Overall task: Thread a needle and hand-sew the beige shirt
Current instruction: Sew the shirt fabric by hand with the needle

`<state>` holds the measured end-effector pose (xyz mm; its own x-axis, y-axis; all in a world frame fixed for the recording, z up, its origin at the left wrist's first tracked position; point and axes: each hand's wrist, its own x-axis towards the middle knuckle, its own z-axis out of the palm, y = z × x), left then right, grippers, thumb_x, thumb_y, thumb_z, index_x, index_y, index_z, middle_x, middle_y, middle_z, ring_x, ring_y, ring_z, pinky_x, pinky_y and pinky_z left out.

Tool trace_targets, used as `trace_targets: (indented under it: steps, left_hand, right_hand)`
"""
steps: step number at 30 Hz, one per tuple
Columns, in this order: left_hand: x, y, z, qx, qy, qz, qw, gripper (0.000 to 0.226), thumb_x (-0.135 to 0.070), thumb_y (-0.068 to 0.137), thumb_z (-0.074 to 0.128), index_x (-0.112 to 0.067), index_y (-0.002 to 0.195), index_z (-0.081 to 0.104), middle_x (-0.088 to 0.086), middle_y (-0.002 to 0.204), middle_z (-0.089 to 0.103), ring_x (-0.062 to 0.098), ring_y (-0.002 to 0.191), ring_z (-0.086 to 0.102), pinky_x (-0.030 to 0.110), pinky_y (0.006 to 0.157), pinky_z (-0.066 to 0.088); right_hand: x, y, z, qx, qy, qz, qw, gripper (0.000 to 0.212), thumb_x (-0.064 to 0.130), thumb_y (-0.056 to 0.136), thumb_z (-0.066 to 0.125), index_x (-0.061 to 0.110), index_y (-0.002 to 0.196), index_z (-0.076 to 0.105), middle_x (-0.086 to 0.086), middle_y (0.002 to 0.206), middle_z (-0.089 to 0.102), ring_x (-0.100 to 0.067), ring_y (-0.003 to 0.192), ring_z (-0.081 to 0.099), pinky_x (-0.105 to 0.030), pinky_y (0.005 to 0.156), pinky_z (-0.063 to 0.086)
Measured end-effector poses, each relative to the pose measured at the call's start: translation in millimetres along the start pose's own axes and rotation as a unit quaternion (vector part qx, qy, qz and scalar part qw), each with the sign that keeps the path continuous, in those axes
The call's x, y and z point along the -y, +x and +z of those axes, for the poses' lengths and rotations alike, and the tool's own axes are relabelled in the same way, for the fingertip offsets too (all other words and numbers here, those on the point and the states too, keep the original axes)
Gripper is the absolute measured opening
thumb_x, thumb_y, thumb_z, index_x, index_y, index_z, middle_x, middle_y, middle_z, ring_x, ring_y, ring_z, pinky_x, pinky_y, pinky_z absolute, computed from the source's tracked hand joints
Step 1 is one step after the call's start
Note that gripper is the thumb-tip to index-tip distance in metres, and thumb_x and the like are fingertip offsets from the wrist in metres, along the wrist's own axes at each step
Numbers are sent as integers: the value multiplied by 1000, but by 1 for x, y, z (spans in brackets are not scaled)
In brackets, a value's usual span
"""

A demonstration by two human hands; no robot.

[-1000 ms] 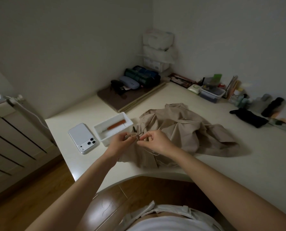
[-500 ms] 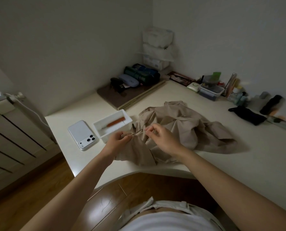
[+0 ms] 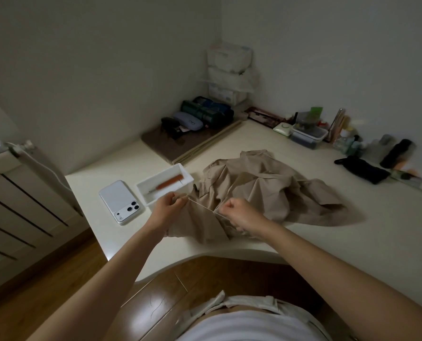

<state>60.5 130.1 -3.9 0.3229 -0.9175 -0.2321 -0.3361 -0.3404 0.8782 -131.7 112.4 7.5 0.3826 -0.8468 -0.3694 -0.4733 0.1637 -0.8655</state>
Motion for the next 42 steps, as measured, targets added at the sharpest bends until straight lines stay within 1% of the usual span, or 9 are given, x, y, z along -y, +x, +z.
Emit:
trace_targets:
  steps: [4,7,10,12,18,27,34,38,42]
  left_hand:
    - [-4,0,-1,-15,-28,4,999,18,-23,95,55,-5,96,60,6,81,57,12,68,52,13,36,42]
    - [-9,-2,-2,-17,-38,10,999,15,-23,96,54,-10,89,59,3,79,56,12,69,51,12,36,41]
    - [-13,-4,-3,-15,-34,19,999,23,-23,96,54,-18,73,53,0,72,54,12,67,50,18,38,40]
    - [-15,-6,-1,-12,-38,20,999,30,-23,95,56,-20,66,48,-2,67,51,12,64,48,18,39,38]
    - [-23,-11,5,32,-33,23,999,18,-27,94,58,-10,96,65,1,78,60,13,72,54,27,60,47]
    - [-18,-12,2,46,-4,46,998,15,-27,96,54,-14,95,62,0,84,60,12,75,54,27,64,46]
    - [-12,-11,3,23,-16,41,999,19,-24,96,54,-7,101,60,3,84,59,14,75,54,27,59,46]
    - [-18,-13,3,13,-30,49,998,16,-19,95,55,-3,99,59,0,79,57,10,69,51,25,59,44]
    - [-18,-18,3,26,-22,56,998,14,-20,95,55,-7,97,62,-3,81,59,10,73,54,28,62,47]
  right_hand:
    - [-14,1,-5,38,-118,33,992,21,21,98,49,13,81,59,-2,69,56,-6,58,48,-18,58,41]
    - [-21,5,-7,48,-170,38,984,24,15,100,42,12,92,64,10,74,52,-4,77,54,-23,84,45]
    - [-14,10,-5,-84,-193,-46,977,31,21,103,34,13,104,64,3,93,63,-7,85,58,-22,78,47]
    - [-2,11,-1,-128,-157,-115,973,28,25,102,38,14,101,64,6,87,63,3,69,54,-12,63,42]
    - [19,20,15,-70,-99,-147,982,22,30,92,60,13,106,63,14,65,43,2,60,42,-12,62,35]
    - [12,11,16,-99,-92,-194,972,18,21,91,61,14,75,57,9,56,45,-1,49,42,-8,52,34]
    - [-4,-5,14,-15,-197,-190,962,30,22,91,61,29,65,48,9,58,45,-3,52,41,-12,56,33]
    - [-16,-4,11,43,-267,-147,951,11,19,92,59,19,82,64,13,64,48,1,58,44,-12,59,33]
    - [-27,1,5,60,-257,-105,959,16,18,91,60,12,104,68,5,81,60,-6,72,54,-23,73,45]
